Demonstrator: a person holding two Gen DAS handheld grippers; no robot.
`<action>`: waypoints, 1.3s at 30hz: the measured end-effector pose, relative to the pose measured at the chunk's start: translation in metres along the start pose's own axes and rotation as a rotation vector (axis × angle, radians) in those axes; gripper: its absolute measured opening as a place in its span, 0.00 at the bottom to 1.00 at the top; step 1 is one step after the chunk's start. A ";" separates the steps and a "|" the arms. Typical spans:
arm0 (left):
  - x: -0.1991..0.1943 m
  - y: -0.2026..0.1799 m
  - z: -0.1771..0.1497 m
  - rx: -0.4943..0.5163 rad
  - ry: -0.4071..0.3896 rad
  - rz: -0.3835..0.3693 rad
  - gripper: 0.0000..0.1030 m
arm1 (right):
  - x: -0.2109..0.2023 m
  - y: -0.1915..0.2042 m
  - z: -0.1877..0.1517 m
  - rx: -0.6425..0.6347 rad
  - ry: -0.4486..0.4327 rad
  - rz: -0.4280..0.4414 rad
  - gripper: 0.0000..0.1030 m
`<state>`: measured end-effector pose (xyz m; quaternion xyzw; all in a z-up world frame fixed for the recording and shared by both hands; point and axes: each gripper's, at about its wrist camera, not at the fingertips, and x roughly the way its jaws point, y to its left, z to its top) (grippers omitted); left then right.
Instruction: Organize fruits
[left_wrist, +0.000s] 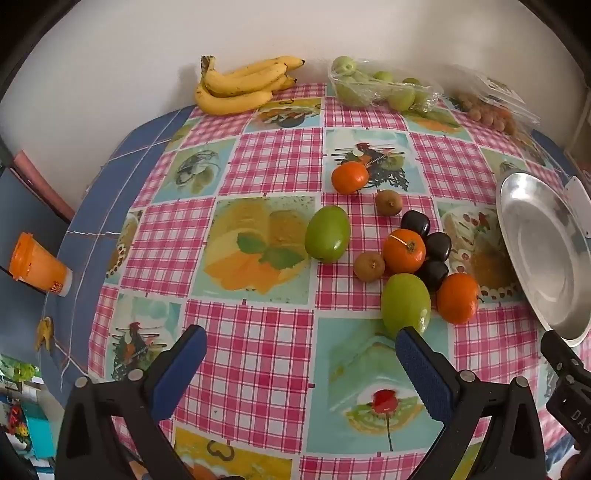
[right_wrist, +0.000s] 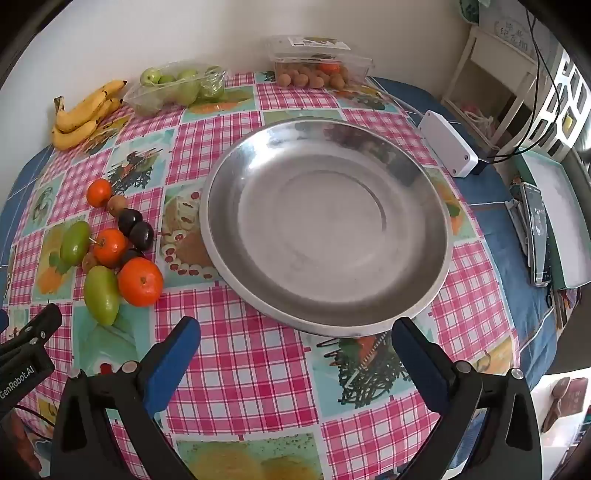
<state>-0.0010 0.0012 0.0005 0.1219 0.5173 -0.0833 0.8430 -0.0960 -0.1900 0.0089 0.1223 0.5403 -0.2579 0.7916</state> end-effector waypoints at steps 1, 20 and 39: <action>0.000 0.001 -0.002 0.004 0.009 -0.006 1.00 | 0.000 0.000 0.000 0.001 0.002 0.002 1.00; 0.001 -0.001 0.000 0.016 0.031 -0.004 1.00 | 0.002 0.002 0.000 0.003 0.008 -0.005 1.00; 0.001 0.000 0.000 0.016 0.031 -0.005 1.00 | 0.005 0.002 -0.002 -0.005 0.015 -0.007 1.00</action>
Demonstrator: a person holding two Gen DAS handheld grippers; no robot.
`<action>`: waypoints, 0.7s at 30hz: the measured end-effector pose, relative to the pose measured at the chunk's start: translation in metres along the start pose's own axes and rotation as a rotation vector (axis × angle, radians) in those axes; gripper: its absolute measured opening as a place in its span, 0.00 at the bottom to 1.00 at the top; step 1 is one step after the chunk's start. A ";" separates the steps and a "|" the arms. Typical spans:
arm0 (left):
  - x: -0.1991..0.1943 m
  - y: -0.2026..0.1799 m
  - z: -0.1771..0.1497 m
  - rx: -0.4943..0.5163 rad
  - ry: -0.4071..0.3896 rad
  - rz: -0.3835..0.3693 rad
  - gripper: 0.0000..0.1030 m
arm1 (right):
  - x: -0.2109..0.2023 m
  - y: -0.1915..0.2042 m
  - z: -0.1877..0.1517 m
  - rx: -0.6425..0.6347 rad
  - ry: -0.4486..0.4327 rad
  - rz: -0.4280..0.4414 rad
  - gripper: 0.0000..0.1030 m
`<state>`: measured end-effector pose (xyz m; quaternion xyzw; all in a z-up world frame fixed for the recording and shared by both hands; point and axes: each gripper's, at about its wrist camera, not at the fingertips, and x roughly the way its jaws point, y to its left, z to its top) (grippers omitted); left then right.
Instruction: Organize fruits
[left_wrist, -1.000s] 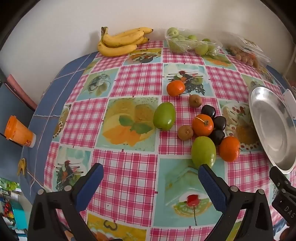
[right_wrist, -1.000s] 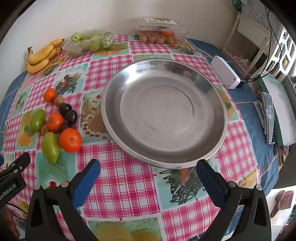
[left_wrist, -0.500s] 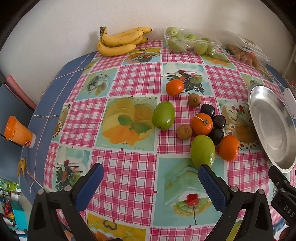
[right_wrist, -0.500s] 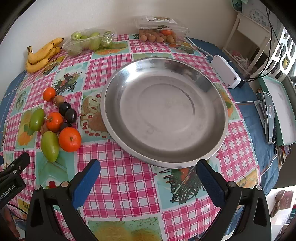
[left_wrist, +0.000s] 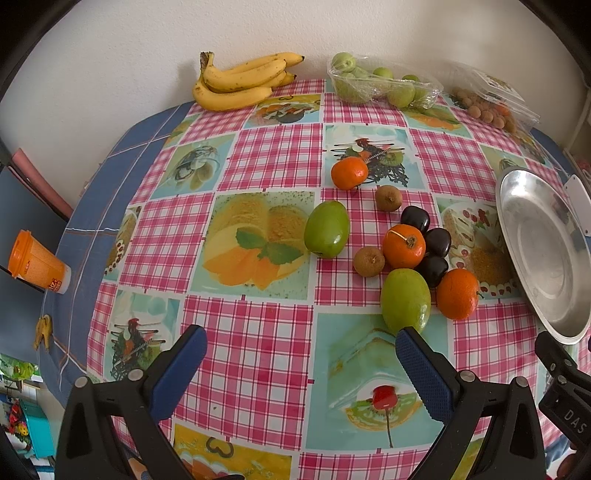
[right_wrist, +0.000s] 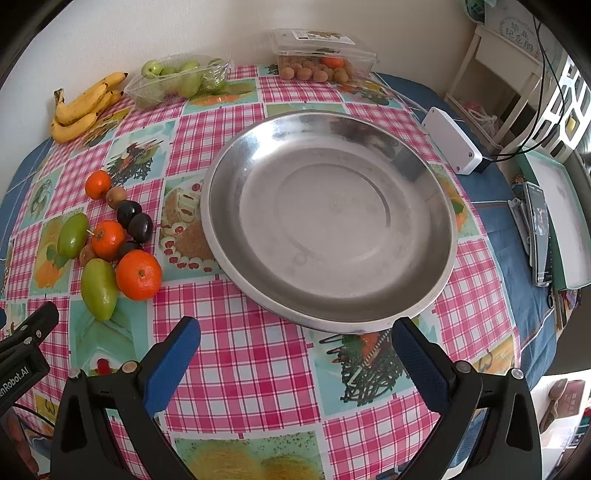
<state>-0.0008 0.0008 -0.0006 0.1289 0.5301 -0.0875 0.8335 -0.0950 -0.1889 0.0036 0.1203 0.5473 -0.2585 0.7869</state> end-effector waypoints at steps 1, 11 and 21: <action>0.000 0.000 0.000 0.000 0.000 0.000 1.00 | 0.000 0.000 0.000 0.000 0.000 0.000 1.00; 0.000 0.000 0.000 0.000 0.000 -0.001 1.00 | 0.001 0.001 0.000 -0.003 0.004 -0.002 1.00; 0.000 0.000 0.000 0.000 0.001 -0.001 1.00 | 0.002 0.002 0.000 -0.007 0.011 -0.002 1.00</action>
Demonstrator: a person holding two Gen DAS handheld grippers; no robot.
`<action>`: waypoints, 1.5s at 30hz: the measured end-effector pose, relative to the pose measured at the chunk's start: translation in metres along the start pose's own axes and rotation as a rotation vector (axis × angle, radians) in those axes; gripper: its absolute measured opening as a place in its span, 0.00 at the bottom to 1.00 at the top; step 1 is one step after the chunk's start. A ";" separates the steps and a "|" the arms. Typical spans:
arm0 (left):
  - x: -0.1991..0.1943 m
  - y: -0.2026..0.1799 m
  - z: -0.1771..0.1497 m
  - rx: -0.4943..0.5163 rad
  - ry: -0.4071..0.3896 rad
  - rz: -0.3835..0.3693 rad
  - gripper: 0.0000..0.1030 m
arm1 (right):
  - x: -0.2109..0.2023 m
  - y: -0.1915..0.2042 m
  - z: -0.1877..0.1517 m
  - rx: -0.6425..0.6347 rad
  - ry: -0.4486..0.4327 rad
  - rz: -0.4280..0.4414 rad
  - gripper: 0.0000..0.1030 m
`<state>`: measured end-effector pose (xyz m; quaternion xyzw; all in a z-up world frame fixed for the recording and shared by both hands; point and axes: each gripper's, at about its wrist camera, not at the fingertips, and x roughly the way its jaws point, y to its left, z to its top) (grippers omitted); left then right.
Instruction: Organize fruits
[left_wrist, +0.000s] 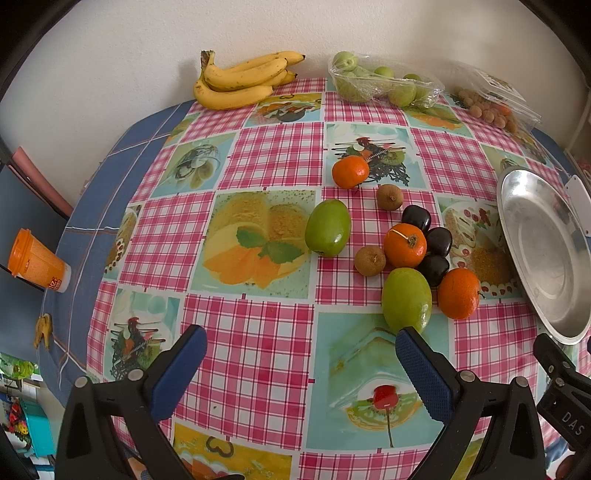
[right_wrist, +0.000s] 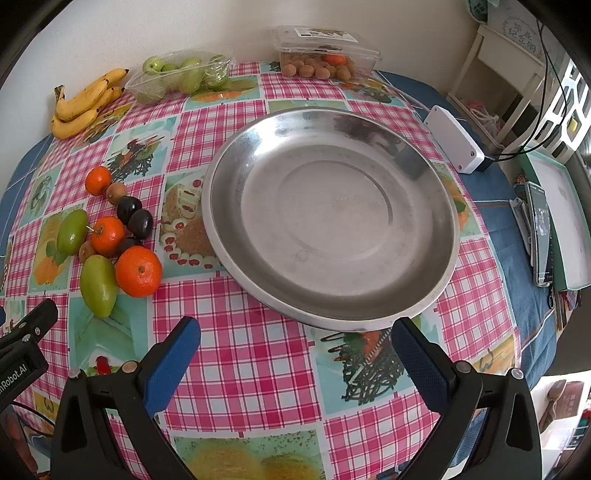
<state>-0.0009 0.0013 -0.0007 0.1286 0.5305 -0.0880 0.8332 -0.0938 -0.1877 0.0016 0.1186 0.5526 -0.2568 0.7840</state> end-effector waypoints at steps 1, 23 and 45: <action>0.000 0.000 0.000 0.000 0.000 0.000 1.00 | 0.000 0.000 -0.001 0.000 0.000 0.000 1.00; 0.000 0.000 0.000 0.000 0.002 0.000 1.00 | 0.001 0.001 0.001 -0.001 0.004 0.000 1.00; -0.007 0.017 0.014 -0.139 -0.066 -0.134 1.00 | -0.010 0.009 0.011 0.021 -0.039 0.129 1.00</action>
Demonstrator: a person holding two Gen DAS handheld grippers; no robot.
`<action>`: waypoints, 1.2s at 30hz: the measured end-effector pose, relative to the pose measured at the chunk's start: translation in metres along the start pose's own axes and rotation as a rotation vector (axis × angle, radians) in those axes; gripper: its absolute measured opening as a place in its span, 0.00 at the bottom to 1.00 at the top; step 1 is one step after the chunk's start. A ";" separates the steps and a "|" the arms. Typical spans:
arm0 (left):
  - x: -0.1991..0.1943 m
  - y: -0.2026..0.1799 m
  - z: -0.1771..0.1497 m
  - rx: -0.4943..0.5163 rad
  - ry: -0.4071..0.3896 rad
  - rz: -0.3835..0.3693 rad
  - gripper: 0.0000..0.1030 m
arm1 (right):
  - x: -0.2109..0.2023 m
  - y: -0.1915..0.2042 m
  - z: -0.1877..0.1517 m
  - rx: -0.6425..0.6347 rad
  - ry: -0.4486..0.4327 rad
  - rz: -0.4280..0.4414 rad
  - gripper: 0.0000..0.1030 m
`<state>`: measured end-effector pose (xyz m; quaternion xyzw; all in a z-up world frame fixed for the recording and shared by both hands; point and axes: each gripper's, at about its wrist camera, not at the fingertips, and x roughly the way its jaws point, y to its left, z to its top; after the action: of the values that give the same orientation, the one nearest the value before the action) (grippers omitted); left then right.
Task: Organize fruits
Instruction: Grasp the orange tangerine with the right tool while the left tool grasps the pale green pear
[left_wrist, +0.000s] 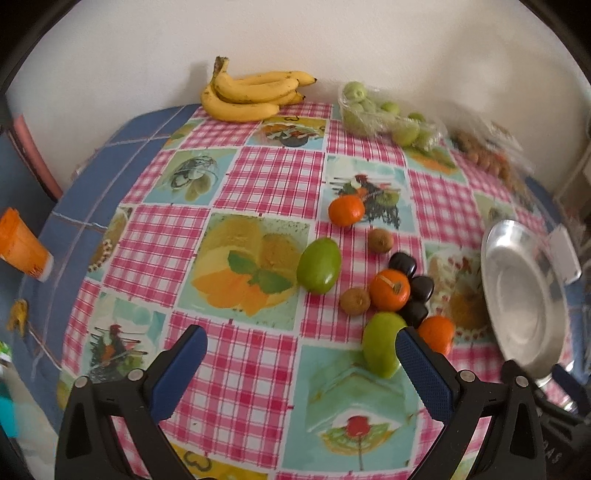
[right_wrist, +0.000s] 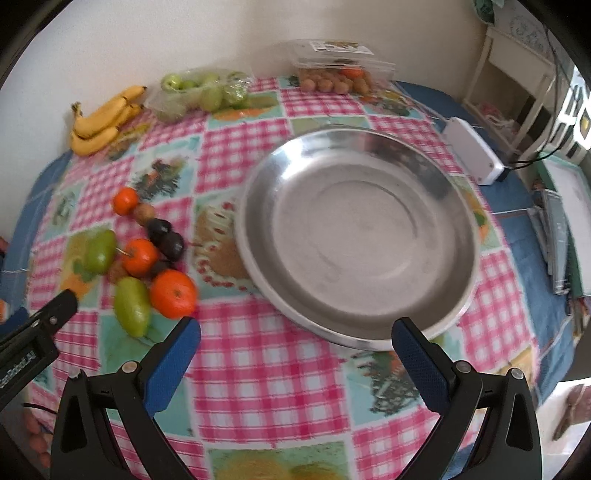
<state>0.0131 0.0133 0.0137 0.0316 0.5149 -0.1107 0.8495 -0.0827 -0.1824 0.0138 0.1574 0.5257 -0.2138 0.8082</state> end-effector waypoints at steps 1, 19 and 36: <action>0.000 0.002 0.002 -0.011 0.001 -0.015 1.00 | 0.000 0.002 0.001 0.001 0.000 0.024 1.00; 0.025 0.005 0.016 -0.100 0.110 -0.105 1.00 | 0.025 0.047 0.017 -0.097 0.074 0.210 0.74; 0.050 -0.012 0.022 -0.119 0.204 -0.219 0.81 | 0.058 0.067 0.026 -0.114 0.165 0.312 0.45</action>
<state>0.0519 -0.0095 -0.0190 -0.0642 0.6045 -0.1681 0.7760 -0.0073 -0.1476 -0.0273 0.2079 0.5707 -0.0423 0.7933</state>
